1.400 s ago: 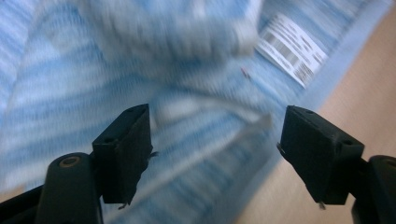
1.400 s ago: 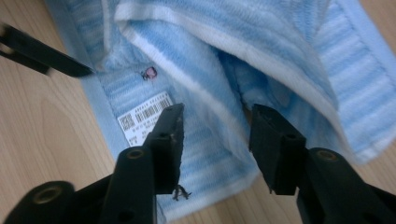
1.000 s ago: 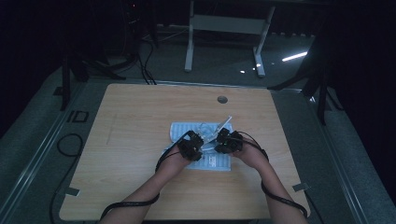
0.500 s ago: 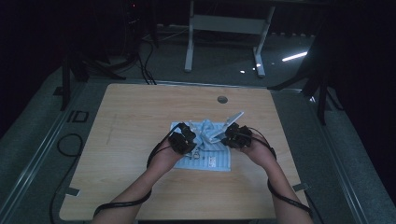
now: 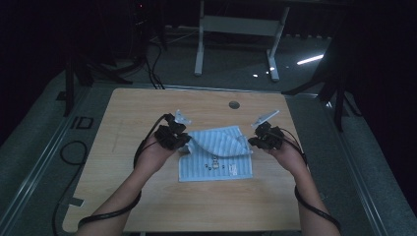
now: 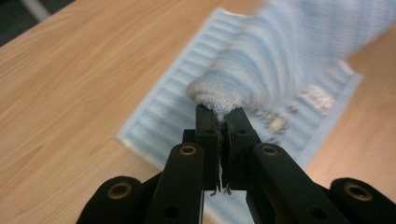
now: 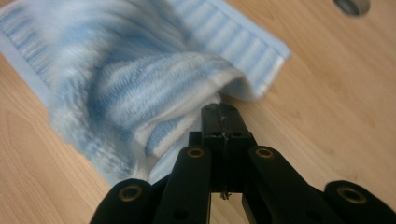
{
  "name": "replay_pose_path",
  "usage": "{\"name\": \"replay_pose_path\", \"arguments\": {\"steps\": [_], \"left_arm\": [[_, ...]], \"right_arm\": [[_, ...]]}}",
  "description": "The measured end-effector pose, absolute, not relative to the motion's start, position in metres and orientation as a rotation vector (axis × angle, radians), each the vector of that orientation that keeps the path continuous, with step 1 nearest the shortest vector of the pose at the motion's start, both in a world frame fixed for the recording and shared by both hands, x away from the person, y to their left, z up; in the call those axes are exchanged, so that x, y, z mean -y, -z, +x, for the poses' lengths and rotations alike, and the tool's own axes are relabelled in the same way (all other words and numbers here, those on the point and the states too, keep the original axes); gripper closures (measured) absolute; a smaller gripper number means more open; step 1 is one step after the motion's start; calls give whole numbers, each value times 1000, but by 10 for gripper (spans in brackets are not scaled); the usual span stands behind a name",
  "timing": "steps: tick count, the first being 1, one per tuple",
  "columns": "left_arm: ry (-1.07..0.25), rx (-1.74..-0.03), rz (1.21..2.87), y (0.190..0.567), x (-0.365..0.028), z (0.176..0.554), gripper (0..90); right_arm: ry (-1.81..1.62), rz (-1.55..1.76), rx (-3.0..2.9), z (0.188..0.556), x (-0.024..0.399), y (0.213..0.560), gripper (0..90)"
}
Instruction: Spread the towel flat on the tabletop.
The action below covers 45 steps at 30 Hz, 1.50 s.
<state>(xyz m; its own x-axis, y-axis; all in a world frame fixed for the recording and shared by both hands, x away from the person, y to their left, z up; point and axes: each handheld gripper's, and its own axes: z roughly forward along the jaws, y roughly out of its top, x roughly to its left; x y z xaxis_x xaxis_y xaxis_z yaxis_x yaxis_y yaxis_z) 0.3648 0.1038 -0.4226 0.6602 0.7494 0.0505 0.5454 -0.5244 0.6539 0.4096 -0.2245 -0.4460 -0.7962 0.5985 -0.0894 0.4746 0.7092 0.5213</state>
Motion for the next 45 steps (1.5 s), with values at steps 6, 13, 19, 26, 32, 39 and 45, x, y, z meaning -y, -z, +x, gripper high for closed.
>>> {"name": "replay_pose_path", "arguments": {"steps": [6, 13, 19, 26, 32, 39, 45], "left_arm": [[-362, -1172, 2294, 462, -128, 395, 857], [-243, -1240, 2366, 494, -133, 410, 763], [-294, -1298, 2371, 500, -142, 407, 539], [-399, -1199, 2250, 467, -138, 381, 453], [-277, -1050, 2322, 482, -109, 356, 443], [-172, -1037, 2410, 527, -94, 358, 444], [-163, -1012, 2426, 534, -97, 369, 442]], "right_arm": [[-651, 948, -2686, 419, 234, 467, 900], [-602, 989, -2740, 425, 232, 491, 900], [-618, 970, -2777, 422, 227, 493, 896], [-650, 863, -2813, 411, 208, 492, 682], [-619, 831, -2824, 405, 202, 504, 664], [-593, 826, -2842, 404, 200, 519, 697], [-566, 813, -2841, 400, 200, 525, 681]]}}
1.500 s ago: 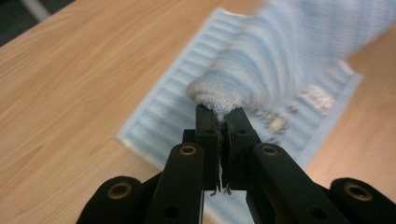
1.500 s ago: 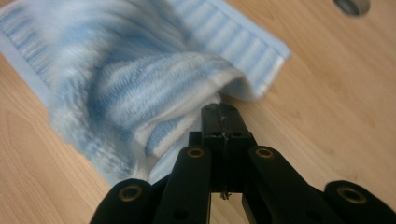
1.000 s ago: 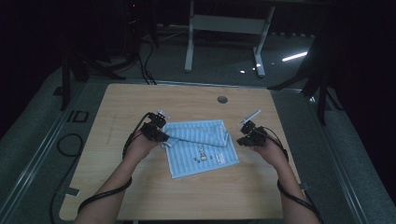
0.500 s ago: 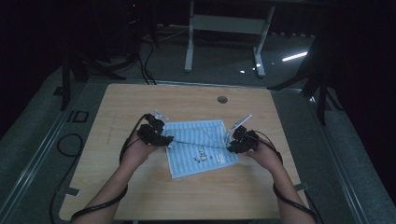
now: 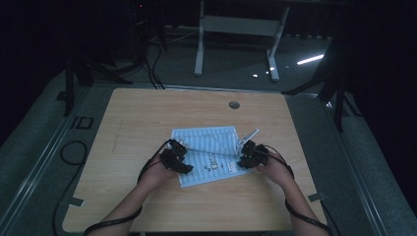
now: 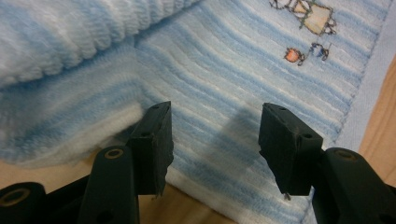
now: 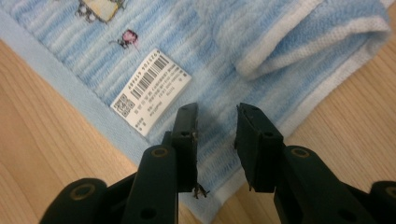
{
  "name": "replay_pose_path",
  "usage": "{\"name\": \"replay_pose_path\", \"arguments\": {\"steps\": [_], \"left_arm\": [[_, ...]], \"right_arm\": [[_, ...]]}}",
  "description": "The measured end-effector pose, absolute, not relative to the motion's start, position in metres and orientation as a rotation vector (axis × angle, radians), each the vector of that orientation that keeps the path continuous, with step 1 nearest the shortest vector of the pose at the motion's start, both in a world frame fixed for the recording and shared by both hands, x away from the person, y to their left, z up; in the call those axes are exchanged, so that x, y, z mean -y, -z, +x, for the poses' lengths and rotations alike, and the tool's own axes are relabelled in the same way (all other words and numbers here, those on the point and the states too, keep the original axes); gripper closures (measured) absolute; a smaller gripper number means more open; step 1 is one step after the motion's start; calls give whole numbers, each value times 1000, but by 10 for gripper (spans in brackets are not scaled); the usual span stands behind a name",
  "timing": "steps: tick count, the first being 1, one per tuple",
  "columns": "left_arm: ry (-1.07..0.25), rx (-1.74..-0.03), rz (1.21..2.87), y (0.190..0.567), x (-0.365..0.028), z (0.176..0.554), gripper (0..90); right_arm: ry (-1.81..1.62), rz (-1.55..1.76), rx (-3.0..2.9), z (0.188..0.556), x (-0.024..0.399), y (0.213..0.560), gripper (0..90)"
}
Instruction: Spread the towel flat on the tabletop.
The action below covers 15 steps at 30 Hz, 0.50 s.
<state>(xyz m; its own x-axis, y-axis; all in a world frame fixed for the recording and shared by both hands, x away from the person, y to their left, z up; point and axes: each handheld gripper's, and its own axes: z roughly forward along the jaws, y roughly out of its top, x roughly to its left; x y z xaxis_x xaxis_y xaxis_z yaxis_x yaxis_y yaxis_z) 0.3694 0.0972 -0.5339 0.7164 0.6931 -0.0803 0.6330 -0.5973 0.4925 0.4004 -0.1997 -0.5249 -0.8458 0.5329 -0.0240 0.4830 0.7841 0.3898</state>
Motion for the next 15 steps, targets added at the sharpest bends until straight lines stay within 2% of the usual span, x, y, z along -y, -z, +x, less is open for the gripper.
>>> {"name": "replay_pose_path", "arguments": {"steps": [6, 15], "left_arm": [[-159, -966, 2427, 535, -95, 389, 425], [-191, -935, 2424, 537, -70, 413, 408]], "right_arm": [[-574, 824, -2829, 393, 205, 526, 670], [-561, 882, -2804, 396, 220, 525, 665]]}}
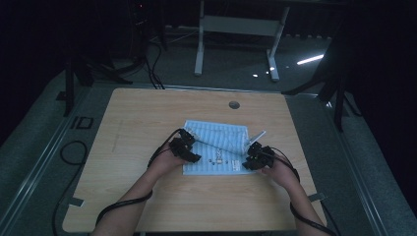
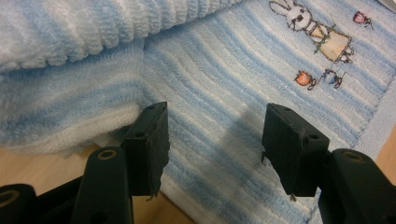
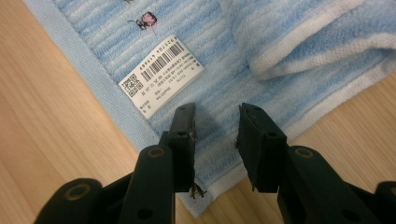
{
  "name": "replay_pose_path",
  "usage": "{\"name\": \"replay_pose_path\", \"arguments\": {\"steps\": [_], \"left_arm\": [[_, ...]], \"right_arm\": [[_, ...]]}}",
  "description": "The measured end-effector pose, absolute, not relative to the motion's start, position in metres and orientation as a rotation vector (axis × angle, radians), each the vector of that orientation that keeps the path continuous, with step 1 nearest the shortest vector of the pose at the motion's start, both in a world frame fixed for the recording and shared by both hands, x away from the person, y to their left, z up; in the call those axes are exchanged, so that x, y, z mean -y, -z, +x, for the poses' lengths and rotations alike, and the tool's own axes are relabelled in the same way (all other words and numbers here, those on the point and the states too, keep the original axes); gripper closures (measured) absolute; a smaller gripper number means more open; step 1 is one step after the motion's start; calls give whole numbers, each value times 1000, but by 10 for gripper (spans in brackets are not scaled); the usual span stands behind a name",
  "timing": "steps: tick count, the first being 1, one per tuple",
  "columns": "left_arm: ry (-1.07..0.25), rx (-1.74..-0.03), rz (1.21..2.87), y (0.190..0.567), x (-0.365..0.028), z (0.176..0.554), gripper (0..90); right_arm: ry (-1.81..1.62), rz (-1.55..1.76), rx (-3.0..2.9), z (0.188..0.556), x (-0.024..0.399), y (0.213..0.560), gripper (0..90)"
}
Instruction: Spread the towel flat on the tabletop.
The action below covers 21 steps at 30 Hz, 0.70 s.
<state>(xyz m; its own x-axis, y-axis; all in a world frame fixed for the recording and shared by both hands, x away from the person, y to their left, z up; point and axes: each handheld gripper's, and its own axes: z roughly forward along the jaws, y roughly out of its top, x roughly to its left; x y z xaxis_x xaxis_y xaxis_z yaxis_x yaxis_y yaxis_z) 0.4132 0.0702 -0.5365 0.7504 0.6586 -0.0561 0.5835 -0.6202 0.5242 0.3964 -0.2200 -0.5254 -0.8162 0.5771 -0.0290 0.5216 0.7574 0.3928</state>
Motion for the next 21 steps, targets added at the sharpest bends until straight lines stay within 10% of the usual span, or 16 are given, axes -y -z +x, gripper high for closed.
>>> {"name": "replay_pose_path", "arguments": {"steps": [21], "left_arm": [[-166, -793, 2485, 525, -58, 378, 394]], "right_arm": [[-541, 906, -2810, 398, 239, 520, 550]]}}
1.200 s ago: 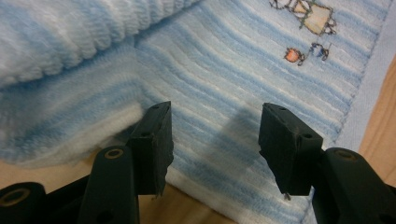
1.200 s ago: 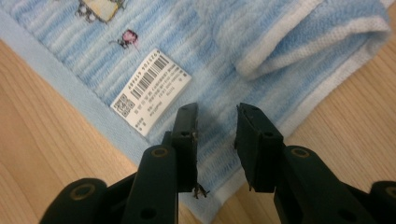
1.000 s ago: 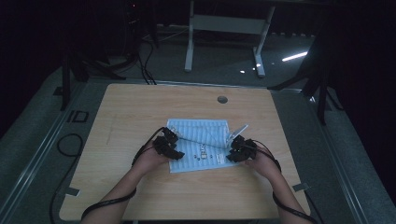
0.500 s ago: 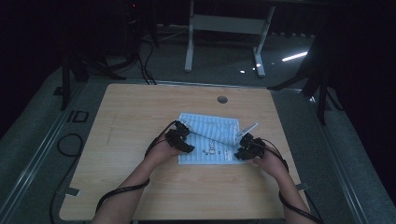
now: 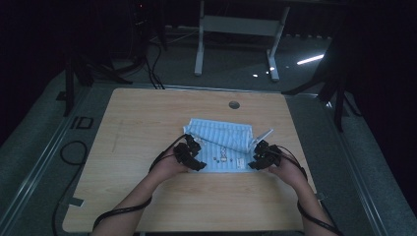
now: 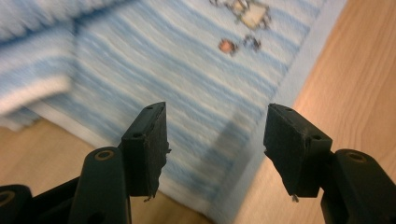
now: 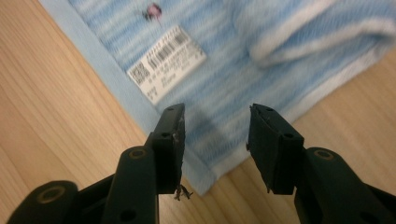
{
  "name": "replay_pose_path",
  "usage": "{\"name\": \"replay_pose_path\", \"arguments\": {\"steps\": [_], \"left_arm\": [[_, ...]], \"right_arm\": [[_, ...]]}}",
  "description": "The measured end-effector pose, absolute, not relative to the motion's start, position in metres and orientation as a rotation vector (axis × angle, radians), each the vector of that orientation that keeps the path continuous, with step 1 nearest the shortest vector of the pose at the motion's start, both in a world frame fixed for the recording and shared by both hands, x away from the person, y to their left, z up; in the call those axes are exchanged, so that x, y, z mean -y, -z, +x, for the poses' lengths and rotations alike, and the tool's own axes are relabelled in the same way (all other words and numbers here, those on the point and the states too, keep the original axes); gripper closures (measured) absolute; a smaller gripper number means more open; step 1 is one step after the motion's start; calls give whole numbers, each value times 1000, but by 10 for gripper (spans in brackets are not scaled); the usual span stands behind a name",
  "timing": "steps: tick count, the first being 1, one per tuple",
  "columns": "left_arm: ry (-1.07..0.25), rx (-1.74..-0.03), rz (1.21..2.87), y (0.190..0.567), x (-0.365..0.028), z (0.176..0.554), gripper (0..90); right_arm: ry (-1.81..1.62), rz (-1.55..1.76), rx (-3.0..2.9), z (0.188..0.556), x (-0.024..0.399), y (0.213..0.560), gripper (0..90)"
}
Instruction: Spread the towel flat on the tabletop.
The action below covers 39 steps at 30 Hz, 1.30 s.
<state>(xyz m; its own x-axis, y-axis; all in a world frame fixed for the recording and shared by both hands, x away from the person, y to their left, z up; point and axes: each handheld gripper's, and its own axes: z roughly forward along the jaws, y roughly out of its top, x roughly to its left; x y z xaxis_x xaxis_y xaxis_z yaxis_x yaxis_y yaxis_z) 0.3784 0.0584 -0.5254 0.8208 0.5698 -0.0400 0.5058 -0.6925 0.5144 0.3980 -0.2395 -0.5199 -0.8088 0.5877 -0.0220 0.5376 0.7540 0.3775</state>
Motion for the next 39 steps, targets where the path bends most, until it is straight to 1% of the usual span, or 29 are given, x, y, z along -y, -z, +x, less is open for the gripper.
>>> {"name": "replay_pose_path", "arguments": {"steps": [2, 7, 10, 11, 12, 13, 17, 20, 21, 22, 25, 29, 30, 32, 33, 34, 35, 36, 38, 39], "left_arm": [[-187, -812, 2483, 529, -58, 378, 398], [-188, -836, 2482, 536, -52, 380, 399], [-203, -863, 2464, 536, -52, 382, 464], [-204, -875, 2464, 536, -51, 383, 488], [-204, -882, 2467, 535, -51, 384, 488], [-207, -896, 2470, 535, -50, 388, 499], [-211, -923, 2465, 534, -48, 399, 573], [-171, -924, 2449, 533, -48, 403, 724], [-152, -923, 2449, 533, -47, 403, 820], [-145, -920, 2450, 533, -46, 403, 820], [-131, -941, 2440, 532, -48, 404, 862], [-115, -960, 2420, 522, -54, 406, 865], [-128, -960, 2400, 505, -60, 407, 864], [-150, -959, 2381, 486, -65, 405, 863], [-164, -958, 2373, 475, -66, 403, 863], [-166, -942, 2368, 465, -68, 399, 863], [-188, -925, 2367, 455, -69, 394, 863], [-204, -923, 2363, 446, -71, 389, 863], [-188, -902, 2340, 430, -76, 377, 863], [-185, -898, 2329, 423, -79, 371, 862]], "right_arm": [[-546, 931, -2811, 397, 243, 524, 550], [-548, 947, -2816, 398, 244, 524, 559], [-552, 970, -2820, 400, 244, 524, 576], [-549, 975, -2815, 402, 244, 524, 609], [-549, 975, -2815, 402, 244, 524, 609], [-553, 979, -2812, 403, 243, 524, 629], [-556, 995, -2805, 410, 239, 524, 711], [-552, 1004, -2814, 415, 234, 523, 816], [-526, 976, -2833, 416, 229, 523, 850], [-526, 976, -2833, 416, 229, 523, 850], [-505, 947, -2833, 415, 225, 521, 872], [-514, 950, -2826, 413, 225, 519, 874], [-550, 920, -2794, 410, 223, 500, 875], [-580, 888, -2764, 406, 222, 481, 875], [-580, 888, -2764, 406, 222, 481, 875], [-606, 847, -2741, 401, 222, 462, 875], [-606, 847, -2741, 401, 222, 462, 875], [-623, 824, -2727, 397, 222, 452, 874], [-668, 796, -2713, 388, 223, 435, 874], [-686, 757, -2689, 377, 225, 421, 874]]}}
